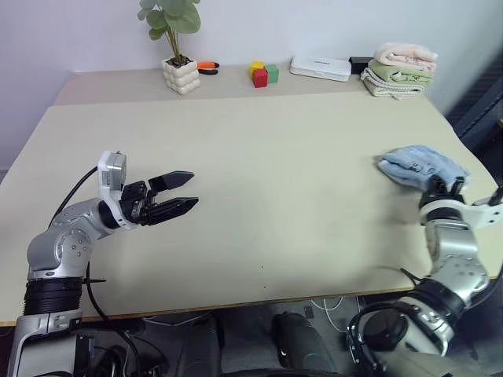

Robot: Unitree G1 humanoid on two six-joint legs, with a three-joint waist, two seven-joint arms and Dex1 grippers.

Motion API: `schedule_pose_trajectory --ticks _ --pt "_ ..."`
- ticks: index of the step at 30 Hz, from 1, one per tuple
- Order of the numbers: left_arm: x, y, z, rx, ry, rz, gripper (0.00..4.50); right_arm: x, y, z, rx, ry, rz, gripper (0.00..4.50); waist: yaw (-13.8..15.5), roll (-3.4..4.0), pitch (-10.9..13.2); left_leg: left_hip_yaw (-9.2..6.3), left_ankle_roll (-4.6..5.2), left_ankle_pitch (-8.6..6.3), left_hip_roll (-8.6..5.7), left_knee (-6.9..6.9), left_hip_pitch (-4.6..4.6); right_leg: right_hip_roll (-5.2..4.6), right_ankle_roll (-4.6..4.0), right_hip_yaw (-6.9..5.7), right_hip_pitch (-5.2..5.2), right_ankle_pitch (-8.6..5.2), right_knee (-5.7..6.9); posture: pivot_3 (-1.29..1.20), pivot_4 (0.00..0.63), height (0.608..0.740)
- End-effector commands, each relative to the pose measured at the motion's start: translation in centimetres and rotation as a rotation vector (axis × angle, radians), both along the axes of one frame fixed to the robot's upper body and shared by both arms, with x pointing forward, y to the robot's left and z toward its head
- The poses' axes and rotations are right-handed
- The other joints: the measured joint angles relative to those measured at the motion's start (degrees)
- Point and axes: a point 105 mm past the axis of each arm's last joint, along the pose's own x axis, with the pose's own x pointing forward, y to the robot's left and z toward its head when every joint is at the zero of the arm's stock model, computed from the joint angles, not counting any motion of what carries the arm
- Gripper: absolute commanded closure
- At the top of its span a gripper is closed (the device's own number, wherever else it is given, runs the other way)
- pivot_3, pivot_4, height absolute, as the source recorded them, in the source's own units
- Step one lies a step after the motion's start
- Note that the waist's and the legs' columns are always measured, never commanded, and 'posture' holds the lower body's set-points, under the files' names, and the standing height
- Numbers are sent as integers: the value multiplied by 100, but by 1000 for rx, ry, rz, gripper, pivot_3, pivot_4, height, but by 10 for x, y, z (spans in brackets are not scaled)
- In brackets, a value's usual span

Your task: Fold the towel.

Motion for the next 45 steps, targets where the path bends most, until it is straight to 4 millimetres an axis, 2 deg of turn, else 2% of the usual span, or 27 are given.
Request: schedule_pose_trajectory --ticks 1,6,11,16,20,23,27,28,30,34,38,43,45 --pt "-1 1 11 -5 -50 13 0 -1 22 10 -19 6 2 4411 18 0 0 1 0 0 0 0 -1 -2 0 0 0 0 -1 0 150 740" --pt "-4 2 11 -12 -51 15 0 2 31 13 -5 36 -11 4411 34 1 1 3 0 0 -2 2 -1 -8 -10 0 0 -5 -1 0 150 740" --pt "-5 2 11 -11 -52 24 0 3 28 9 -27 86 -19 4411 32 1 1 2 -1 0 -2 2 -1 -8 -16 0 1 -8 -1 0 150 740" --pt "-5 2 11 -13 -51 28 0 12 43 8 -143 161 67 4411 29 1 1 2 0 0 -2 2 -1 -8 -16 0 0 -9 -1 0 150 740" --pt "-5 2 11 -12 -51 30 0 11 43 5 -143 179 51 4411 25 1 1 2 0 1 -1 1 0 -6 -16 0 0 -9 -1 0 150 740" --pt "-5 4 10 -11 -52 32 0 10 42 5 -128 165 41 3442 31 1 1 3 0 0 -2 1 -1 -7 -16 0 0 -8 -2 0 150 740" --pt "-4 4 10 -10 -52 32 0 11 43 11 -143 146 37 1525 32 1 1 2 0 0 -2 3 -1 -7 -16 0 1 -8 -1 0 150 740" --pt "-4 4 10 -10 -52 31 0 10 41 12 -152 154 24 928 32 1 1 2 0 1 -2 3 -1 -7 -16 0 1 -8 -1 0 150 740" --pt "-4 4 9 -12 -52 29 0 5 32 11 -219 208 -21 14 32 1 1 2 0 0 -2 2 -1 -7 -15 0 1 -8 -1 0 150 740" --pt "-3 3 10 -14 -54 31 0 -17 10 -2 -300 358 -146 14 50 1 0 2 0 1 -2 2 -2 -8 -16 -1 1 -8 -2 0 150 740" --pt "-3 3 9 -16 -54 30 0 -26 3 -4 -379 438 -188 14 39 0 0 2 0 0 -5 5 -1 -11 -17 0 3 -9 -2 0 150 740" --pt "-2 4 9 -17 -56 28 0 -22 -4 18 -518 426 -213 14 33 1 0 2 0 1 -5 8 0 -9 -18 0 3 -10 -1 0 150 740" --pt "-2 4 9 -18 -56 27 0 -15 -2 40 -717 410 -203 14 32 2 1 3 0 1 -5 8 -1 -9 -18 1 1 -10 -1 0 150 740"
